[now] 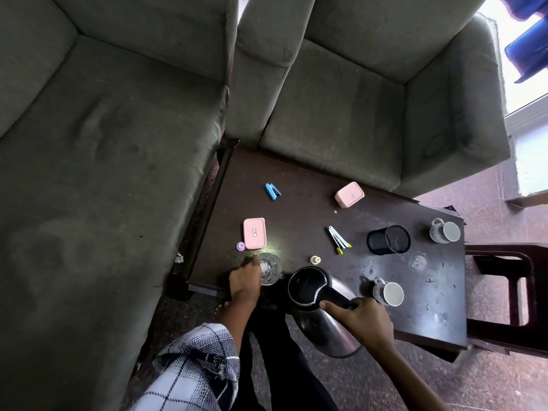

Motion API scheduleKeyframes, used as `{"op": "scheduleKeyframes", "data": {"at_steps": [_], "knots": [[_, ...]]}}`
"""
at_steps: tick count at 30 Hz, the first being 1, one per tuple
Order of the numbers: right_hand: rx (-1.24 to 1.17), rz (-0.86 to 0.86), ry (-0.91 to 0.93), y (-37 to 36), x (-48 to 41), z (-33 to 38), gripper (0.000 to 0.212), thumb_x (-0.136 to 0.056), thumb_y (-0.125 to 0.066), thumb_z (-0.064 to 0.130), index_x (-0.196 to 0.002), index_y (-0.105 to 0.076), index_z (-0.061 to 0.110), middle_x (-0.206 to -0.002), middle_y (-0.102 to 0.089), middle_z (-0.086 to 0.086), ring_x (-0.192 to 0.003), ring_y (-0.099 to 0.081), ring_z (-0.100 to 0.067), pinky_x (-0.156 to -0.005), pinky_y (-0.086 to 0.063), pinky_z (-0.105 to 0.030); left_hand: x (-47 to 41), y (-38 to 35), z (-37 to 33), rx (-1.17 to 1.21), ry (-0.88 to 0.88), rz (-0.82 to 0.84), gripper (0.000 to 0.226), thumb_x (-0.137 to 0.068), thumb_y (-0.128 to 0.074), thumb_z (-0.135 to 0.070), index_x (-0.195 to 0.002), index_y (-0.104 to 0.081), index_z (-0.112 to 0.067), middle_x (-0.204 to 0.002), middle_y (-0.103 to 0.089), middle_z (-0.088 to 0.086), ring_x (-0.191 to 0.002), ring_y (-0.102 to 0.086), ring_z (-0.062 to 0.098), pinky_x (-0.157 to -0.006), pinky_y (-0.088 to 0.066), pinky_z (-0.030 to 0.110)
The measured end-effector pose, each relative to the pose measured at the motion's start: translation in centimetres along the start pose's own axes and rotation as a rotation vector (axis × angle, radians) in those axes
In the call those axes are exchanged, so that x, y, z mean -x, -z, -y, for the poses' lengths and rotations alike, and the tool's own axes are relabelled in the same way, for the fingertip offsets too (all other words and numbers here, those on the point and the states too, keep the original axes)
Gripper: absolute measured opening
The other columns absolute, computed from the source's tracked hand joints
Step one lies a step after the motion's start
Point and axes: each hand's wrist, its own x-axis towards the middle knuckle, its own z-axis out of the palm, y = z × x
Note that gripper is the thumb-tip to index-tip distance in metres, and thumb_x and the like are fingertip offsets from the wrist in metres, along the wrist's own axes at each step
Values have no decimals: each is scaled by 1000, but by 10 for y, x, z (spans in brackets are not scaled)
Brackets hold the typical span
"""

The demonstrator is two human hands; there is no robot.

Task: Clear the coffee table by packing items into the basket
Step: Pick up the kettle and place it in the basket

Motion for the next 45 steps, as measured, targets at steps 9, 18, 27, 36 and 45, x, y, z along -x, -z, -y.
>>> {"op": "scheduleKeyframes", "data": {"at_steps": [9, 18, 27, 36, 45], "knots": [[1, 1, -3, -1, -2, -3, 69, -51, -67, 75, -42, -36, 14, -41, -41, 6, -47, -47, -15, -49, -32, -26, 2, 1, -3, 15, 15, 1, 50, -95, -28, 0, -143, -24, -12, -121, -64, 10, -108, -64, 27, -84, -49, 34], [-2, -2, 6, 0, -3, -7, 69, -52, -67, 76, -43, -37, 14, -42, -42, 5, -49, -49, -17, -51, -34, -27, 4, 3, -4, 34, 31, 9, 50, -95, -28, 0, -143, -25, -13, -123, -62, 10, -109, -63, 27, -85, -49, 35], [8, -2, 14, 0, -2, -6, 70, -52, -67, 75, -43, -34, 15, -42, -41, 6, -48, -46, -16, -51, -33, -27, 3, 4, -4, 10, 15, 18, 50, -94, -27, 2, -143, -24, -9, -124, -62, 11, -110, -63, 27, -85, -49, 35], [24, -3, 13, 1, -1, -3, 70, -53, -67, 75, -43, -34, 14, -42, -41, 6, -48, -47, -15, -50, -33, -26, 4, 5, -4, 1, 6, 16, 50, -95, -27, 2, -144, -22, -8, -123, -62, 11, -109, -63, 26, -84, -49, 35], [39, -9, -7, 3, 0, 3, 68, -54, -67, 75, -44, -41, 13, -45, -49, 4, -52, -55, -16, -50, -37, -25, 4, 4, -2, -11, -5, 9, 52, -95, -28, 1, -145, -20, -9, -121, -64, 10, -107, -64, 26, -83, -50, 33]]}}
